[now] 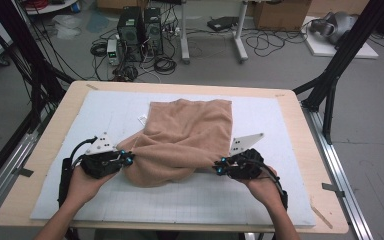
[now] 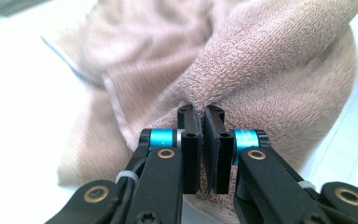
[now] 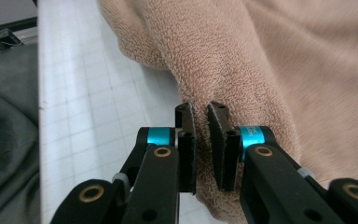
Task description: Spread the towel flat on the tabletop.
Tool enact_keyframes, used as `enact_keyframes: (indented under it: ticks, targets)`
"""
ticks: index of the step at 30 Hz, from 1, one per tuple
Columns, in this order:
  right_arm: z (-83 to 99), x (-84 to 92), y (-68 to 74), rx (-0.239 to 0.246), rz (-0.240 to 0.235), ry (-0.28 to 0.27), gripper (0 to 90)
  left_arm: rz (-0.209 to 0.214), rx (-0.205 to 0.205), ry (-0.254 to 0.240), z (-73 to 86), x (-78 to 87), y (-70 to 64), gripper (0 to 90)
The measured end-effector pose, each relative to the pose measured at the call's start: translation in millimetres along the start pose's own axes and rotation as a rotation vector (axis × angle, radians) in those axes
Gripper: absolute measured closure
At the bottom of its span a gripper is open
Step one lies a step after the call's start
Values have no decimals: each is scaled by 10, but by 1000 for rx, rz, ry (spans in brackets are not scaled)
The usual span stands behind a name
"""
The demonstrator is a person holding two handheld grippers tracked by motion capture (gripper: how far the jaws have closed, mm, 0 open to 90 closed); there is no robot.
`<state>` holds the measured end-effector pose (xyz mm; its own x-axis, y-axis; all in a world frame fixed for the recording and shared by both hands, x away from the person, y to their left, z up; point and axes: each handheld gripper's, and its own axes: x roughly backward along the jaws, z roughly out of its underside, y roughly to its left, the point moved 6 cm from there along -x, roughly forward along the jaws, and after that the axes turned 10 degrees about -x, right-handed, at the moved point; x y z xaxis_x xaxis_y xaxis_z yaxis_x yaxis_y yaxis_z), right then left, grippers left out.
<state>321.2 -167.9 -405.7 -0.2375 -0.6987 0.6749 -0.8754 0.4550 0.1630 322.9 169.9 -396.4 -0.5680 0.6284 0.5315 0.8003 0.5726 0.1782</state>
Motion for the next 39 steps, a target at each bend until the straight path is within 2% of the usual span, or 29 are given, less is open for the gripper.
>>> enact_keyframes:
  ticks: [3, 6, 7, 11, 14, 16, 17, 18, 20, 22, 24, 26, 28, 31, 33, 35, 37, 39]
  targets:
    - [-116, 140, -50, 14, 17, -11, 831, -27, -30, 0, -130, 13, 70, 857]
    - [-186, 121, -192, -11, 42, -17, 837, -72, -45, 58, -106, -181, 201, 856]
    - [-195, 73, -260, -13, 57, -8, 838, -74, -30, 82, -68, -279, 255, 855]
    - [-140, -192, -599, -107, 108, 40, 840, -75, 56, 148, 103, -652, 487, 854]
    - [-49, -379, -839, -185, 112, 59, 841, -65, 104, 174, 198, -887, 593, 852]
    - [-11, -491, -937, -219, 113, 64, 840, -74, 105, 194, 257, -1020, 637, 849]
    - [10, -545, -973, -229, 116, 76, 841, -64, 116, 199, 290, -1069, 662, 846]
    - [27, -601, -1001, -234, 113, 81, 840, -61, 135, 188, 305, -1102, 675, 839]
    - [42, -657, -1027, -252, 102, 80, 833, -58, 138, 173, 304, -1088, 697, 812]
    - [23, -632, -1018, -250, 103, 65, 809, -60, 146, 168, 293, -1007, 721, 754]
    - [-12, -563, -983, -232, 101, 37, 760, -71, 164, 139, 256, -889, 744, 701]
    - [-52, -465, -931, -229, 106, 0, 679, -69, 169, 114, 223, -739, 739, 694]
    - [-73, -376, -850, -236, 81, -32, 648, -72, 160, 94, 210, -618, 700, 673]
    - [-93, -243, -728, -200, 118, -48, 612, -67, 157, 75, 194, -469, 628, 638]
    - [-111, -154, -631, -179, 115, -77, 612, -63, 137, 57, 169, -377, 550, 620]
    - [-116, -113, -504, -150, 102, -100, 621, -37, 115, 54, 142, -322, 441, 610]
    - [-99, -142, -380, -137, 85, -100, 623, -12, 82, 45, 135, -292, 304, 593]
    - [-64, -234, -289, -116, 70, -95, 622, 26, 80, 43, 170, -300, 164, 574]
